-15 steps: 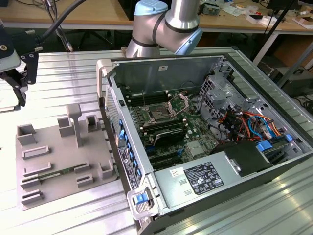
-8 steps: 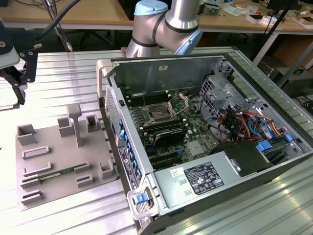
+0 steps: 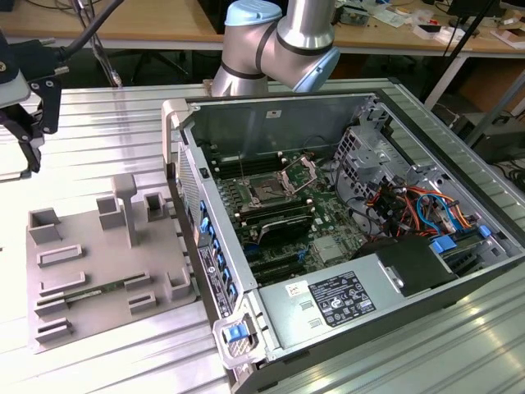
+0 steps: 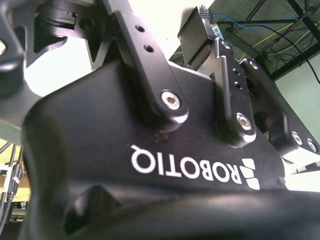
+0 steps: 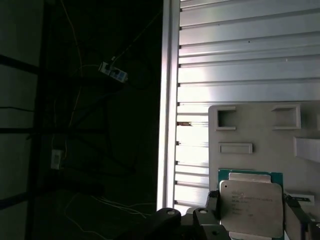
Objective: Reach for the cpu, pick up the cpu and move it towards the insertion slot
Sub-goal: 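Pick up the cpu and move it towards the insertion slot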
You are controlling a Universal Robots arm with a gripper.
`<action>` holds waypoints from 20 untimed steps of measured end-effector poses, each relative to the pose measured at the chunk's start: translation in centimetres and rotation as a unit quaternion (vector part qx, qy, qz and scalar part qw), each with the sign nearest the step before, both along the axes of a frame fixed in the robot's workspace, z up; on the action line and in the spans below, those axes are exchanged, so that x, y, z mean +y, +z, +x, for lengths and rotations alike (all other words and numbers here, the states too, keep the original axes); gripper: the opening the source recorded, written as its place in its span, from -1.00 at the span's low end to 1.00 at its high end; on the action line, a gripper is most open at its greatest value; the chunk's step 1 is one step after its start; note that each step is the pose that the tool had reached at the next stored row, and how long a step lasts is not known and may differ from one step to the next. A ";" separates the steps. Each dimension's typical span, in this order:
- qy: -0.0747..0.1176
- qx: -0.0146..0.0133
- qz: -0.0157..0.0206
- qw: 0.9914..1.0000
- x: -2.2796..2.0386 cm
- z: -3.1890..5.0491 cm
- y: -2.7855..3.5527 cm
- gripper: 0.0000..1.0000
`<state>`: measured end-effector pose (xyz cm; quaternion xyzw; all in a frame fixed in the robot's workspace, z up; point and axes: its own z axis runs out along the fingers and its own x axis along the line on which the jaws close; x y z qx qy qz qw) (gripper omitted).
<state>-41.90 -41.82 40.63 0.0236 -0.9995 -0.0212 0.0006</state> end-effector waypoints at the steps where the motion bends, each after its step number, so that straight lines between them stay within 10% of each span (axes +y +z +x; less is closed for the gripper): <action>1: 0.000 0.000 0.000 1.000 0.00 0.00 0.05 0.09; 20: 0.000 0.000 0.000 1.000 0.00 0.00 1.02 0.09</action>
